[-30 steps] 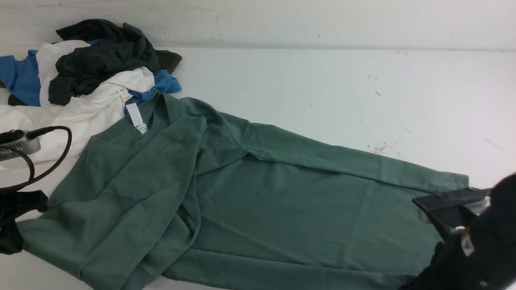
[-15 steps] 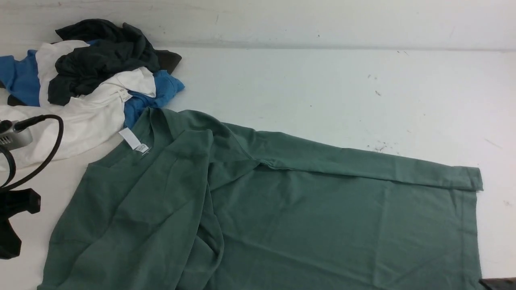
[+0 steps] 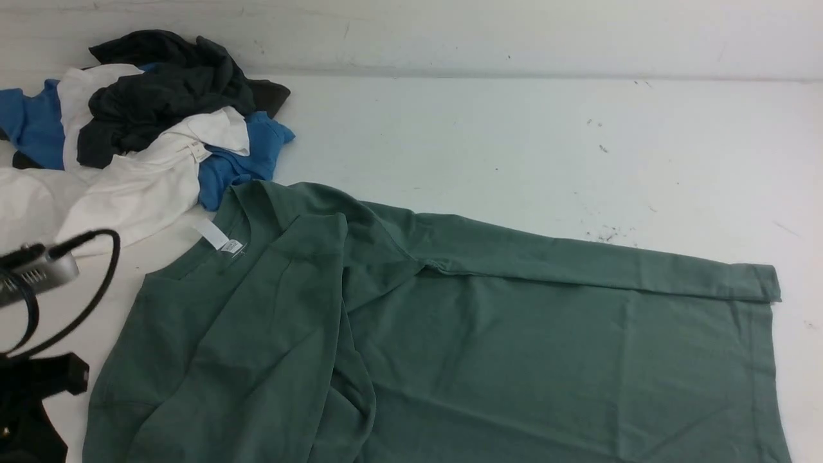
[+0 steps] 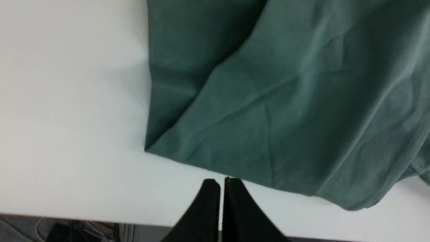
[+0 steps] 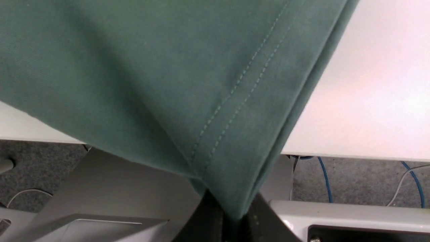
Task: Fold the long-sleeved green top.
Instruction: Use both arms simultaneously to clamp the lower edge of the clothing fabric
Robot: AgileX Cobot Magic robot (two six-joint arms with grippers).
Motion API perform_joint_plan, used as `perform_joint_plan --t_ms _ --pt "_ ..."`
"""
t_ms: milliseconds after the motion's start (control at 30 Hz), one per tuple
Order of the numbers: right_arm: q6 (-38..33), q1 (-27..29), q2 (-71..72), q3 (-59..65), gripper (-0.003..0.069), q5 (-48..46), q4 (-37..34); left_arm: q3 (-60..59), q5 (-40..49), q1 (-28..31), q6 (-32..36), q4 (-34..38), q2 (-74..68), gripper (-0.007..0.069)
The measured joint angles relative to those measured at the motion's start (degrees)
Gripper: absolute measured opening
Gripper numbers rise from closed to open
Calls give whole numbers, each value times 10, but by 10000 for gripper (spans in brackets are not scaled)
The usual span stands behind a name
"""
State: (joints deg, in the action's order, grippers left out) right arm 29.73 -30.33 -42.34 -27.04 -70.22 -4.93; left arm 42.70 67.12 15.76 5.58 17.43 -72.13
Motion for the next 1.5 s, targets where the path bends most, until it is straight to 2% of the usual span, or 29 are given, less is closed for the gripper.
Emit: perform_joint_plan --t_ms 133,267,367,500,633,1067,1500 --pt "0 0 0 0 22 0 0 -23 -26 -2 0 4 -1 49" --pt "-7 0 0 0 22 0 0 -33 -53 -57 -24 -35 -40 143" --pt "-12 0 0 0 22 0 0 -31 -74 -110 -73 -95 -84 226" --pt "-18 0 0 0 22 0 1 -26 -96 -151 -135 -166 -122 318" --pt "-22 0 0 0 22 0 2 -31 -107 -171 -157 -170 -151 375" --pt "-25 0 0 0 22 0 2 -54 -146 -173 -159 -135 -183 386" --pt "-26 0 0 0 22 0 2 -37 -100 -174 -169 -183 -162 388"
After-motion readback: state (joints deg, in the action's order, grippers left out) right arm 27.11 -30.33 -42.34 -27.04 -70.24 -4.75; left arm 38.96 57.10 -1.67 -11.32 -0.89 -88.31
